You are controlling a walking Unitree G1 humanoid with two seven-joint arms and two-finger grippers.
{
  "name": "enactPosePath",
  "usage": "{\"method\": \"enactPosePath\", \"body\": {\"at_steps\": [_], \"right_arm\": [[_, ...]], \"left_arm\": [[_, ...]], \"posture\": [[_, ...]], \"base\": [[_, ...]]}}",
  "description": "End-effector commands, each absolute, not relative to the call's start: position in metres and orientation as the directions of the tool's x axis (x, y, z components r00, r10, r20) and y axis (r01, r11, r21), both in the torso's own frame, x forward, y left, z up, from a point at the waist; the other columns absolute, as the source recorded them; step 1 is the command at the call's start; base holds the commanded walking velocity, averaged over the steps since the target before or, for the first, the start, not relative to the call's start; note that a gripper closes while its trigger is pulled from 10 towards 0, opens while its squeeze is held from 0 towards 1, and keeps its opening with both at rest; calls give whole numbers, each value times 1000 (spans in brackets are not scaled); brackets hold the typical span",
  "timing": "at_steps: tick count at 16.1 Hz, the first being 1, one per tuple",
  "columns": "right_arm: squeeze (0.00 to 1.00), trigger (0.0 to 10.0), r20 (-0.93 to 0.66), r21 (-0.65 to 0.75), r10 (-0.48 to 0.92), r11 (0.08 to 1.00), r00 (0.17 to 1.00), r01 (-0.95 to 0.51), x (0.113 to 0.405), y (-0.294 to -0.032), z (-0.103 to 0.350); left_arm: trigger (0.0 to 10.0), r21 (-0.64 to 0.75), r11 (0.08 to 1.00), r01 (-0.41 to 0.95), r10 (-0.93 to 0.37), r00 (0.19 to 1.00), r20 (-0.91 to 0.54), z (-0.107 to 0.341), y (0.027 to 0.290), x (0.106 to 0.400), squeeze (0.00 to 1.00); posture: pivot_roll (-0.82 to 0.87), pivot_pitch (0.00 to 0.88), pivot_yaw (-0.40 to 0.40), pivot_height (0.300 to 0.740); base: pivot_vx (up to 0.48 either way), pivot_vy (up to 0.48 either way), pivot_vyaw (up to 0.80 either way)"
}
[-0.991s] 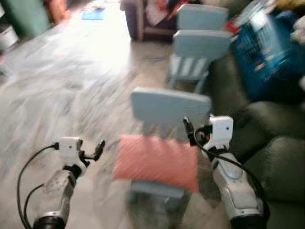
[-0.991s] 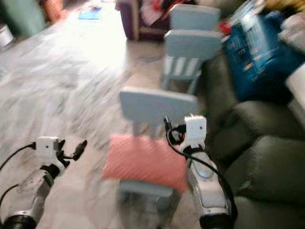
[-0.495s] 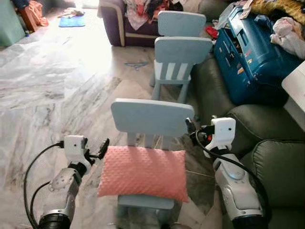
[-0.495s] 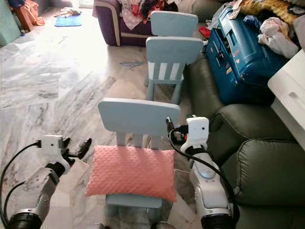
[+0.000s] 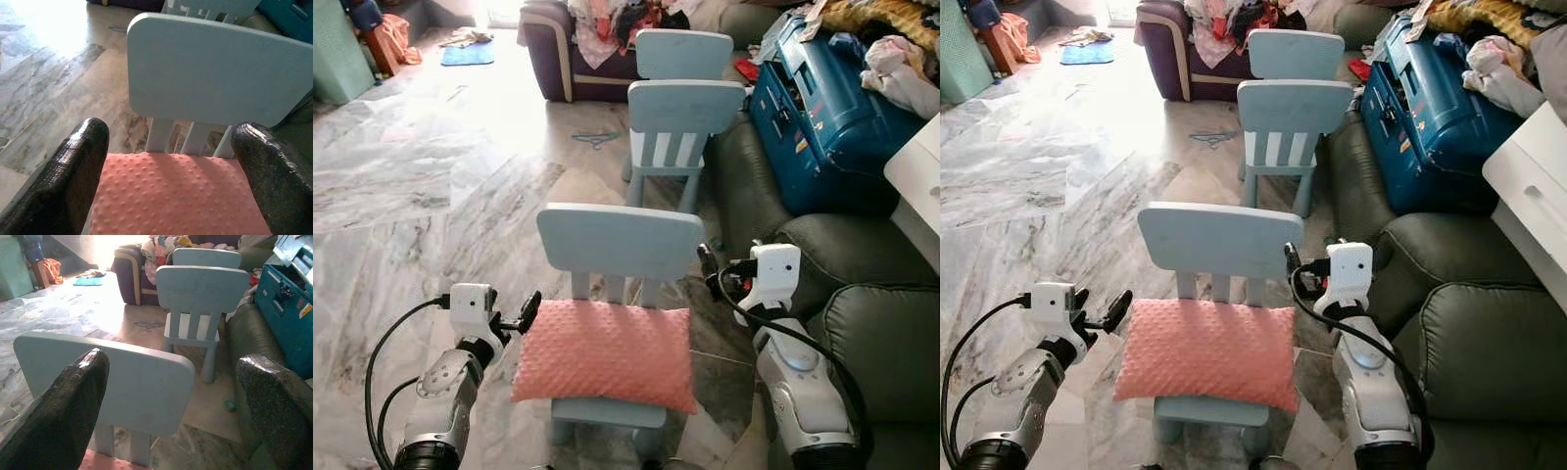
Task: Move the pillow to the sofa
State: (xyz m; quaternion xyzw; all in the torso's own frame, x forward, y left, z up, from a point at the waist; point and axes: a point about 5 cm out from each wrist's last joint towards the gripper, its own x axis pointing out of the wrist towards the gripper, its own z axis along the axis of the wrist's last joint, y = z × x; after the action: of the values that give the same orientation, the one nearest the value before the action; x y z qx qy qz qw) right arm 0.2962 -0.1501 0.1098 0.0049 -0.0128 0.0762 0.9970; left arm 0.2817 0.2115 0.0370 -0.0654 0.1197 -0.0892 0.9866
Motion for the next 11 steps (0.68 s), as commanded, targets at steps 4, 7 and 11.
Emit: {"method": "enactPosePath", "body": {"at_steps": [4,7,11], "right_arm": [[0,10000,14,25,167,986,986,-168,296,-147,108],[0,10000,3,40,161,986,987,-161,295,-148,106],[0,10000,-3,44,166,985,986,-166,294,-147,104]], "left_arm": [[10000,-137,980,146,-177,952,-251,30,213,276,0],[10000,-137,979,151,-182,950,-254,28,210,274,0],[10000,-136,980,145,-177,950,-259,27,211,272,0]], "posture": [[-66,123,-36,740],[-67,120,-36,740],[-66,124,-39,740]], "base": [[0,0,0],[0,0,0],[0,0,0]]}}
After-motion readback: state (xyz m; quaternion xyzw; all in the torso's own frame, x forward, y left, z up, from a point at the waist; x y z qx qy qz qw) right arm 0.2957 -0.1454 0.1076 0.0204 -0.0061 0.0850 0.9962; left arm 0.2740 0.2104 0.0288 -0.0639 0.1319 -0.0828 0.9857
